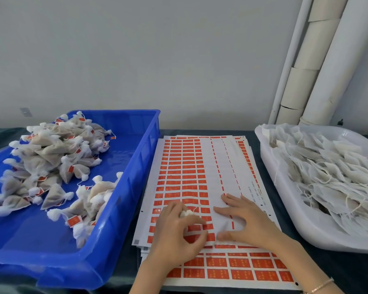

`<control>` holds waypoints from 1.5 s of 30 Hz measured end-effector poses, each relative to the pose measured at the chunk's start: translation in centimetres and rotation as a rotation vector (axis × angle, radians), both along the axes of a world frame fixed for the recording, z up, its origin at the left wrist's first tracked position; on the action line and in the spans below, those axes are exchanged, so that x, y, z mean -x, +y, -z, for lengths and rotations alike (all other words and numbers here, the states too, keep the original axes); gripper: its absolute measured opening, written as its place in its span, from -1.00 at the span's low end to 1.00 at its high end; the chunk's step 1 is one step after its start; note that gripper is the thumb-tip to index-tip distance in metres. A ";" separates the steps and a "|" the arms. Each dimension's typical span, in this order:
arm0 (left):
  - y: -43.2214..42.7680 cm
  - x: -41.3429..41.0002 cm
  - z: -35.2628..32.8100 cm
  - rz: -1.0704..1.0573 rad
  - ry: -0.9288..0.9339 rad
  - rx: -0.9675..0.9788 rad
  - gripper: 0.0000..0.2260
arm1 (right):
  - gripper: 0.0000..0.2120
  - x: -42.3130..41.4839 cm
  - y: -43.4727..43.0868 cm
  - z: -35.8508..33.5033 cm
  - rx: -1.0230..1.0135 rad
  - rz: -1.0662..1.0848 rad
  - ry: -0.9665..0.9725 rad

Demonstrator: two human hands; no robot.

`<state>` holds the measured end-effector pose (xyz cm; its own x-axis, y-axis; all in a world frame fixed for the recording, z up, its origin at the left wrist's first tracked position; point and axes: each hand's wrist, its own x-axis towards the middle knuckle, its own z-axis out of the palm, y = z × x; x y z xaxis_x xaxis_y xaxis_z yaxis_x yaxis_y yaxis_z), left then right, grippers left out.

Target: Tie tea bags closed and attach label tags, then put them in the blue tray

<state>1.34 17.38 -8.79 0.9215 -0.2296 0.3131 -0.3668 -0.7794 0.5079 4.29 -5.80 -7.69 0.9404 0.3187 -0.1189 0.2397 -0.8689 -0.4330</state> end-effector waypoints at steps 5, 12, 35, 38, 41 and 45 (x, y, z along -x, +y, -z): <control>1.2 -0.1 0.1 0.060 0.171 -0.027 -0.56 | -0.19 0.1 0.3 0.1 0.000 0.039 -0.070; 1.3 0.5 -0.2 0.125 0.012 -0.039 -0.68 | -0.40 1.4 0.7 -0.5 -0.095 0.070 -0.149; 0.9 0.0 -0.3 0.178 0.010 -0.081 -0.58 | -0.67 4.6 2.3 0.3 -0.057 -0.095 -0.527; 0.8 0.4 -0.1 0.188 -0.197 -0.107 -0.73 | -0.81 4.9 2.8 0.6 -0.125 -0.101 -0.771; 0.7 0.4 0.1 0.122 -0.315 -0.062 -0.80 | -0.70 5.9 3.6 0.5 -0.366 -0.016 -0.836; 0.3 0.3 0.3 0.034 -0.481 -0.015 -0.84 | -0.49 7.0 5.6 -1.0 -0.614 0.286 -0.273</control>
